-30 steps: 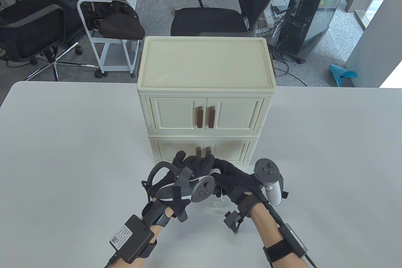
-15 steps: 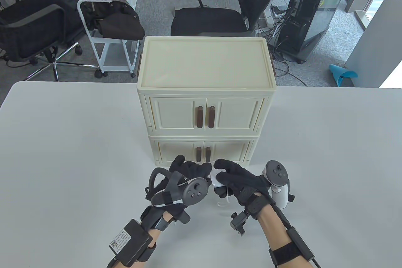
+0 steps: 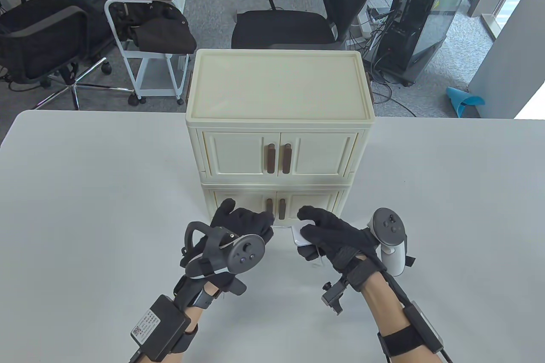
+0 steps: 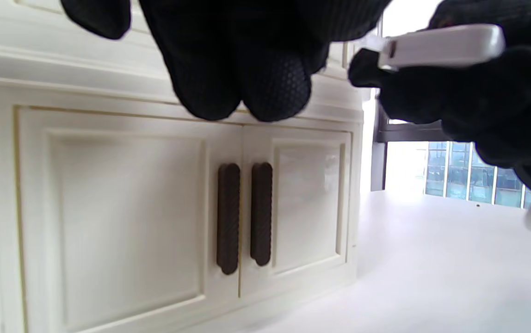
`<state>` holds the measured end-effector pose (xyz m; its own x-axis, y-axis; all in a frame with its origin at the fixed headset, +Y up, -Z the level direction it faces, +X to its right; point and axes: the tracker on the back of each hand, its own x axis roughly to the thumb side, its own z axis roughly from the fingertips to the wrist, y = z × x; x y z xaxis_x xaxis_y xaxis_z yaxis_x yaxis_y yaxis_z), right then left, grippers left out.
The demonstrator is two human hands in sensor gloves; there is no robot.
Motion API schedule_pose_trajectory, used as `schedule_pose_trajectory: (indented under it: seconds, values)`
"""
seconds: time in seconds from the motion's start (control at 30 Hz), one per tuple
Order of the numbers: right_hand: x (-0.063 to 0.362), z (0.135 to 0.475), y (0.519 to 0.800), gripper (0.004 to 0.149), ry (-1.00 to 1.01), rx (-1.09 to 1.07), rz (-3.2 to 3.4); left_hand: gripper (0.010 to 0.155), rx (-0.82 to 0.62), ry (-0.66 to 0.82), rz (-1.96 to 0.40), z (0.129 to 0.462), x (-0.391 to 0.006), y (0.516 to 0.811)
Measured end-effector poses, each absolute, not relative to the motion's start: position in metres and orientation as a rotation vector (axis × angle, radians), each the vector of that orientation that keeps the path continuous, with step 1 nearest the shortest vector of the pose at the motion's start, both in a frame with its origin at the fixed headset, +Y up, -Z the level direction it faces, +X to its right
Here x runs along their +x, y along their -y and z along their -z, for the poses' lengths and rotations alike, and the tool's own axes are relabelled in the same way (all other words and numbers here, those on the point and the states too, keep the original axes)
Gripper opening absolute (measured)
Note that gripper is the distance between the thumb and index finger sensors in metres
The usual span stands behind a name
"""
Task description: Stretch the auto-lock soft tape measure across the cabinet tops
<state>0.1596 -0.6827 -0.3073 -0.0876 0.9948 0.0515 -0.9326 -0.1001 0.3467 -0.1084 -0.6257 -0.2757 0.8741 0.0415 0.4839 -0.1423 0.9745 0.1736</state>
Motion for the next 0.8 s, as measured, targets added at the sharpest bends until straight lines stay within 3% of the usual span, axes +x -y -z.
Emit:
schedule_pose_trajectory:
  seconds: [0.37, 0.8]
  values:
    - [0.206, 0.322, 0.596, 0.051, -0.077, 0.32, -1.695, 0.044, 0.311, 0.368, -0.085, 0.286, -0.158, 0.548]
    - [0.247, 0.334, 0.549, 0.051, 0.126, 0.242, -1.687, 0.044, 0.416, 0.217, -0.156, 0.297, -0.201, 0.507]
